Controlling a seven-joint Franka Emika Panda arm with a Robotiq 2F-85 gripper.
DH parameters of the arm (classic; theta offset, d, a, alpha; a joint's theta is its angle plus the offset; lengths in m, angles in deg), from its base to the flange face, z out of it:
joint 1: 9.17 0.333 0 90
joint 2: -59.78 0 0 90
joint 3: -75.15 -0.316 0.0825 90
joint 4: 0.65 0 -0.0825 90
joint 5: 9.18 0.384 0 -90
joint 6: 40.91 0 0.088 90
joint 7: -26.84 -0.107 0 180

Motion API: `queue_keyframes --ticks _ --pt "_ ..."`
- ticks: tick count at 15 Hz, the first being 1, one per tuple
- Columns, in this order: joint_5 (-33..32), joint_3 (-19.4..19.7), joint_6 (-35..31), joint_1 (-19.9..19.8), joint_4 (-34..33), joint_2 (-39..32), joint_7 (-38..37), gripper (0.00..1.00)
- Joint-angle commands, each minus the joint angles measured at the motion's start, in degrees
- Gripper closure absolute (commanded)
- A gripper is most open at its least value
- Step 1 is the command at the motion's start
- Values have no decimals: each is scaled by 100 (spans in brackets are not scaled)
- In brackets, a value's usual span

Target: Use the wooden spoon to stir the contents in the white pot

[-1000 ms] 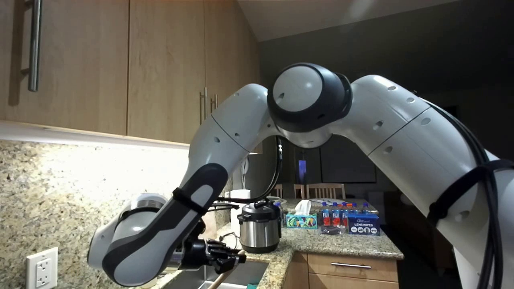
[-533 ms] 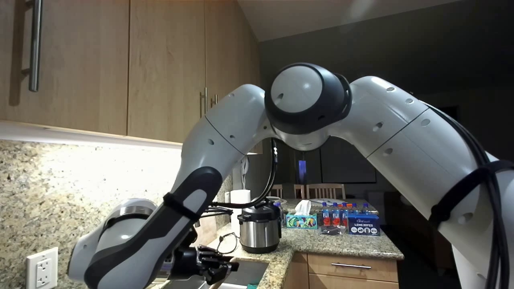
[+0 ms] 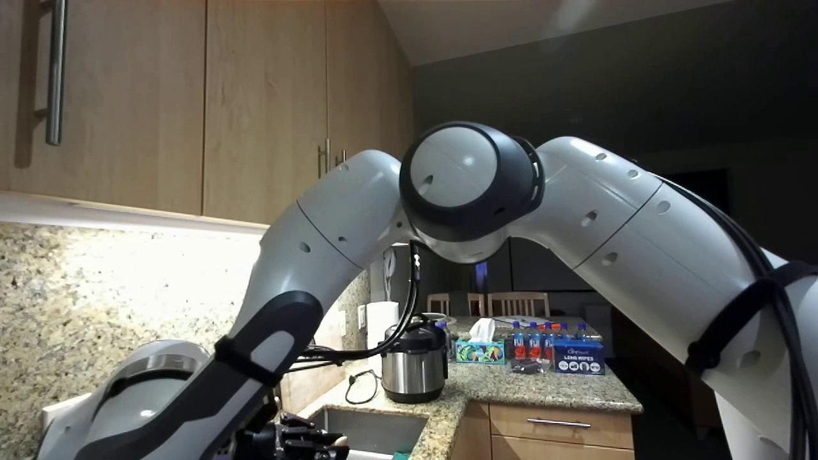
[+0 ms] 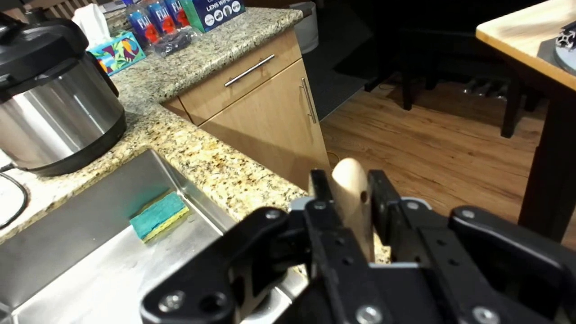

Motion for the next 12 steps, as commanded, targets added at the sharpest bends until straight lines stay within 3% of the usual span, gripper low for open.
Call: queue_keyframes --ticks 1,5,12 --pt "-53 -32 200 170 -71 -73 28 92" --pt "-126 -89 284 206 325 222 172 92" --pt "-83 -180 44 -139 1131 1120 107 91"
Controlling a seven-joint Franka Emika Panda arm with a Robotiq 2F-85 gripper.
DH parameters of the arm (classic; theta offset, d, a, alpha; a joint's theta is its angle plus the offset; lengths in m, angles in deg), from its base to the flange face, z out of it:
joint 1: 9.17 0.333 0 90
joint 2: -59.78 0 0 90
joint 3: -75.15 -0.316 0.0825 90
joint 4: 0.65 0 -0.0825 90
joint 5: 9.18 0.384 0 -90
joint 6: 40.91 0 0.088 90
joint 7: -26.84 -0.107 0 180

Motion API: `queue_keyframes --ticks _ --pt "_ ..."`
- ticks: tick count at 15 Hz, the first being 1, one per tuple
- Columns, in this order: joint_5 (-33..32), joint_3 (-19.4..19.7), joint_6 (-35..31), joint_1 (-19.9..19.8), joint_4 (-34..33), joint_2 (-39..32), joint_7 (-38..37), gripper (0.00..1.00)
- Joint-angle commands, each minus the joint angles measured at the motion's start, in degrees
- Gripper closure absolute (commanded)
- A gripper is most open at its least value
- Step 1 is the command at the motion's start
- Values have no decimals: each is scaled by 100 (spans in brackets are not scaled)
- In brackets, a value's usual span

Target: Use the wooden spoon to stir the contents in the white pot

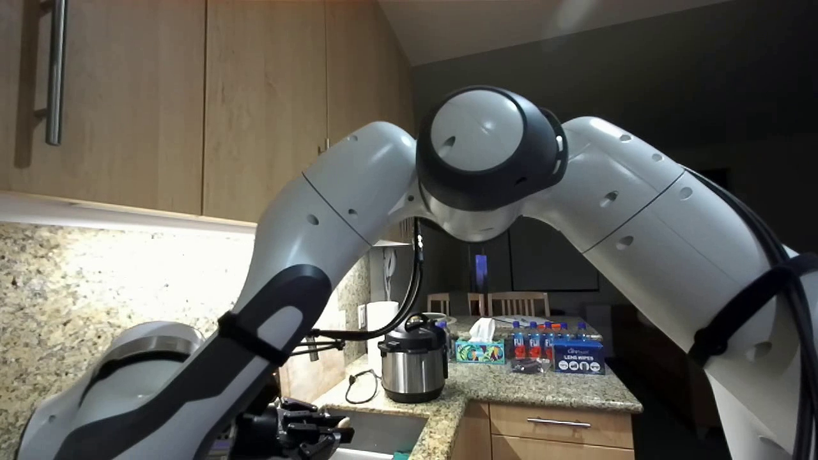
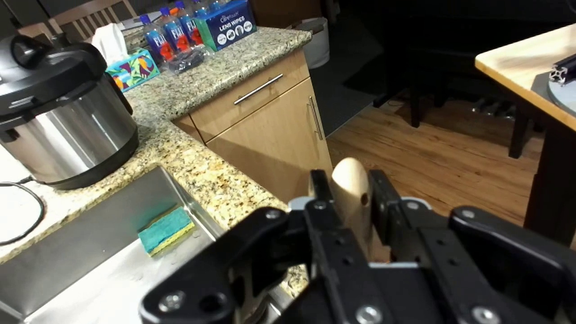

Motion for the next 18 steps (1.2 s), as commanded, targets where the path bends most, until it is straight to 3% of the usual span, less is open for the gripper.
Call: queue_keyframes --ticks 1,8,14,18 --pt "-86 -77 -175 -275 636 623 34 91" --pt "-115 37 -135 -288 273 236 -297 92" --pt "-432 153 -211 -24 -376 -417 -1118 92" --pt "-626 145 -187 165 -615 -662 -1164 92"
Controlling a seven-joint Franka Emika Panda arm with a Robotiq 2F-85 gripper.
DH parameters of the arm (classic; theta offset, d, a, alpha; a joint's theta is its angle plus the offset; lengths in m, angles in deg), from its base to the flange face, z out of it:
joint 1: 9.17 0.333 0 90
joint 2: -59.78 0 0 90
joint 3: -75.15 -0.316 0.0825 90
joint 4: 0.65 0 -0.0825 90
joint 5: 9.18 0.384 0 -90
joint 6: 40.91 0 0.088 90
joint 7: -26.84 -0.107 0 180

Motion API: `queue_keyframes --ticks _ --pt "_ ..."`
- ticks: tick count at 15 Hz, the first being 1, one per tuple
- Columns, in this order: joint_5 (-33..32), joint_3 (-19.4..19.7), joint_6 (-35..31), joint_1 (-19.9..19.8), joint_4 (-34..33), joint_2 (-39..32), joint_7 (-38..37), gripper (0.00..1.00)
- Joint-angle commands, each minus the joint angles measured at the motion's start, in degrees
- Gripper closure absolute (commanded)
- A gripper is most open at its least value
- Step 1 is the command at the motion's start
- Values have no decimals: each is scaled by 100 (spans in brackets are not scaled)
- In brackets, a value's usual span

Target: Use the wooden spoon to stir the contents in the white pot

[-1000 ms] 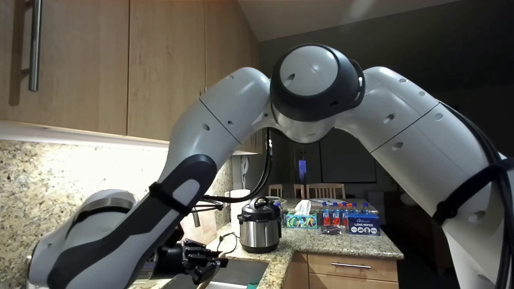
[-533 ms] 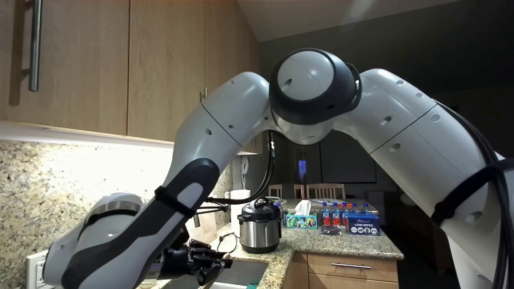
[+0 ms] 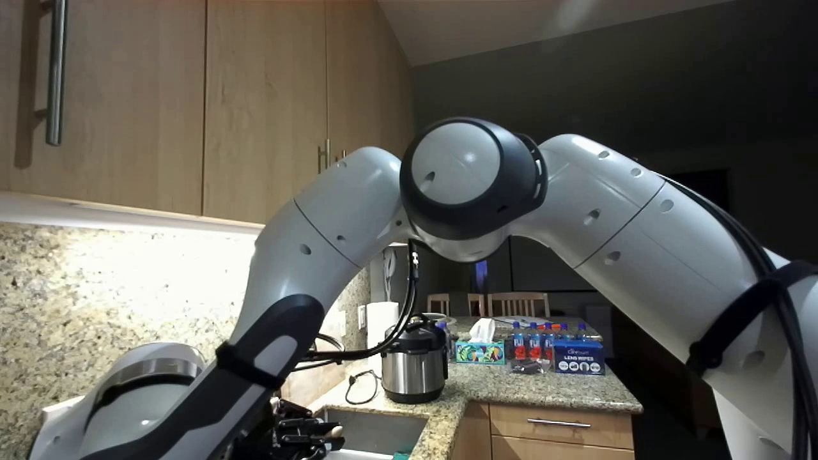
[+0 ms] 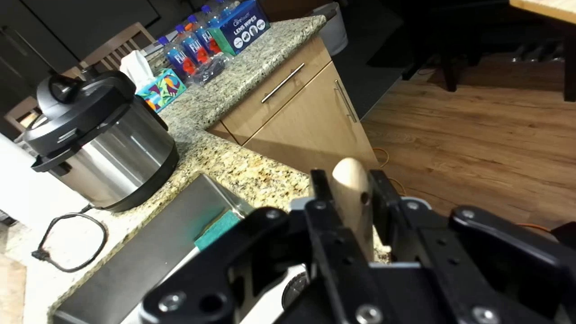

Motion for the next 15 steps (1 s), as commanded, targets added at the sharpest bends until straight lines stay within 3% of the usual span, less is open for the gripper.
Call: queue_keyframes --ticks 1,9,15 --pt "-264 17 -12 175 -95 -134 -38 92" --pt "-255 -151 39 -36 748 506 837 91" --pt "-248 -51 36 -364 1167 810 666 91"
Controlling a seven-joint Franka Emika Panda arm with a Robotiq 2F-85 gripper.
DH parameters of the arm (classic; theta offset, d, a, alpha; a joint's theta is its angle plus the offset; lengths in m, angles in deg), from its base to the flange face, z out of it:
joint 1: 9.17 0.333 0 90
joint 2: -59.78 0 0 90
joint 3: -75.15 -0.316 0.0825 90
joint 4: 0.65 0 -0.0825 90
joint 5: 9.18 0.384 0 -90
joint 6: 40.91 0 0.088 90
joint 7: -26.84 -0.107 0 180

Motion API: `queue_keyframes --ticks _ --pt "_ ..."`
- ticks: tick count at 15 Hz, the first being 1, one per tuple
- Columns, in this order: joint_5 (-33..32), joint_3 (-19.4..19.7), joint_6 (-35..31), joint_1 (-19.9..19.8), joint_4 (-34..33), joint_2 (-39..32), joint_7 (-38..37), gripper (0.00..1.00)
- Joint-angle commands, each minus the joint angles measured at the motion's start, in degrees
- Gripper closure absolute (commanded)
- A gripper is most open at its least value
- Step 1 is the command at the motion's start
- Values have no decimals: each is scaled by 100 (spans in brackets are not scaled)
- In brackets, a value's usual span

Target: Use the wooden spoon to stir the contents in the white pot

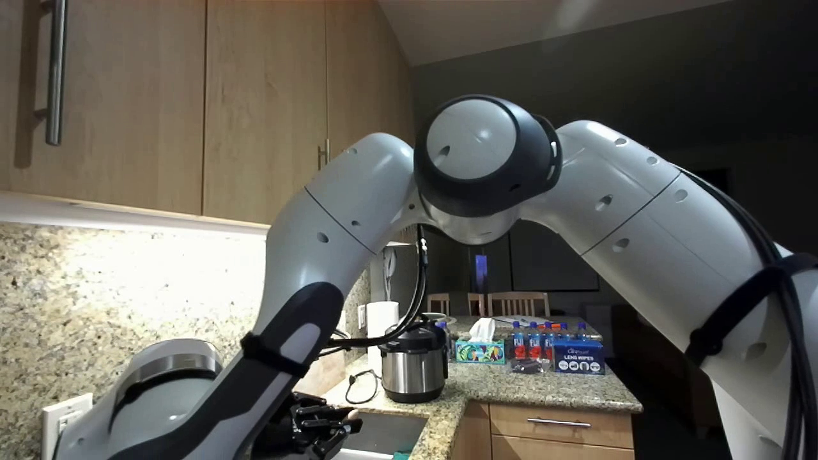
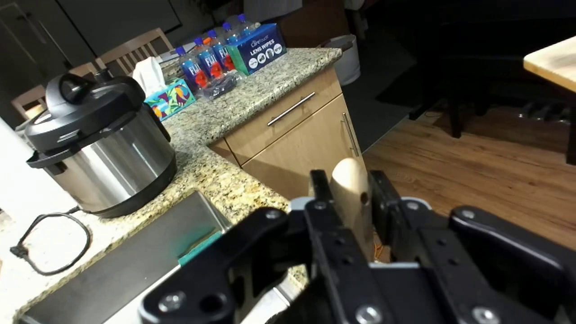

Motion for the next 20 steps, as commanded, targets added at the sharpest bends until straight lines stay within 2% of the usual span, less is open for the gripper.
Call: queue_keyframes --ticks 1,8,16,20 --pt "-65 7 -93 -270 449 361 -61 91" --pt "-22 81 18 -312 -55 75 -175 91" --pt "71 105 218 -82 -1165 -611 -32 91" --pt "5 33 67 9 -925 -512 48 91"
